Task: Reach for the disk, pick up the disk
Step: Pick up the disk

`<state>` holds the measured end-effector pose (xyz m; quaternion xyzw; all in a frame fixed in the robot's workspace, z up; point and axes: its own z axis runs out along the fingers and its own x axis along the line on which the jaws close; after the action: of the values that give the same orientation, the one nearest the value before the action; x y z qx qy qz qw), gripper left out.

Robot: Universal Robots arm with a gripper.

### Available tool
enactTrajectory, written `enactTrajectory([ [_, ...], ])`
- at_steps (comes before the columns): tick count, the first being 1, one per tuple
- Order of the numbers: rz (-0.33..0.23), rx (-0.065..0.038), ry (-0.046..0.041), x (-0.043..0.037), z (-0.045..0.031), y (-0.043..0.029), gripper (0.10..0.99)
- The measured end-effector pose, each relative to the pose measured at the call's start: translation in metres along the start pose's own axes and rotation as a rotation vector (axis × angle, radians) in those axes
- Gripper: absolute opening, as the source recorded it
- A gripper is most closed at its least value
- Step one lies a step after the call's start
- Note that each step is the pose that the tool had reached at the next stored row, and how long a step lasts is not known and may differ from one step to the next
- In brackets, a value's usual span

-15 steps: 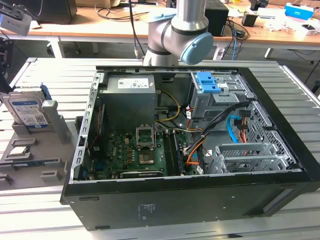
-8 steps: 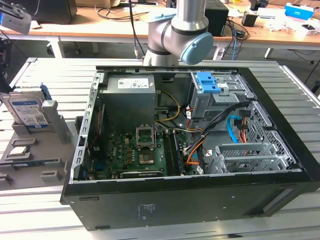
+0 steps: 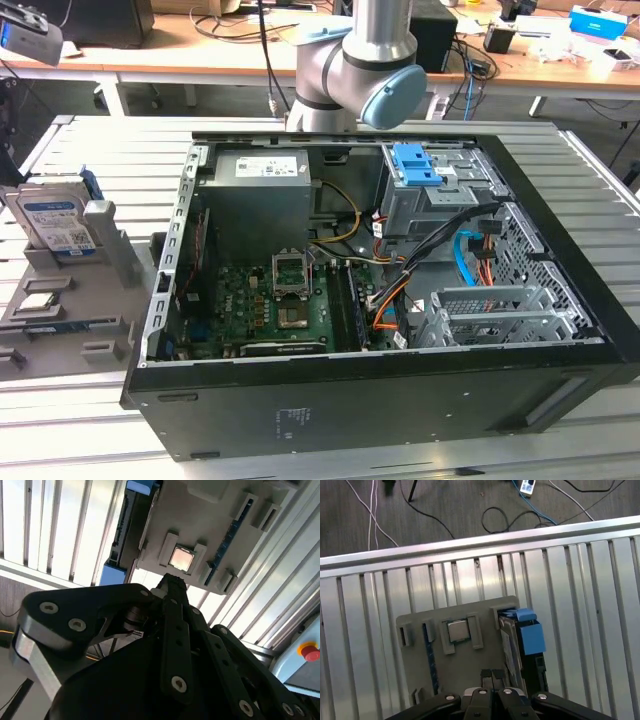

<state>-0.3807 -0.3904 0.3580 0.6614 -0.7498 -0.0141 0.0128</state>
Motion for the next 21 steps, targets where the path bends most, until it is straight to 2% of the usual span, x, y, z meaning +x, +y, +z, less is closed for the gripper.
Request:
enactTrajectory([
  [17,-0.136,0.0,0.0052,0.0,0.0,0.0,0.106],
  [21,-0.138,0.0,0.0052,0.0,0.0,0.0,0.106],
])
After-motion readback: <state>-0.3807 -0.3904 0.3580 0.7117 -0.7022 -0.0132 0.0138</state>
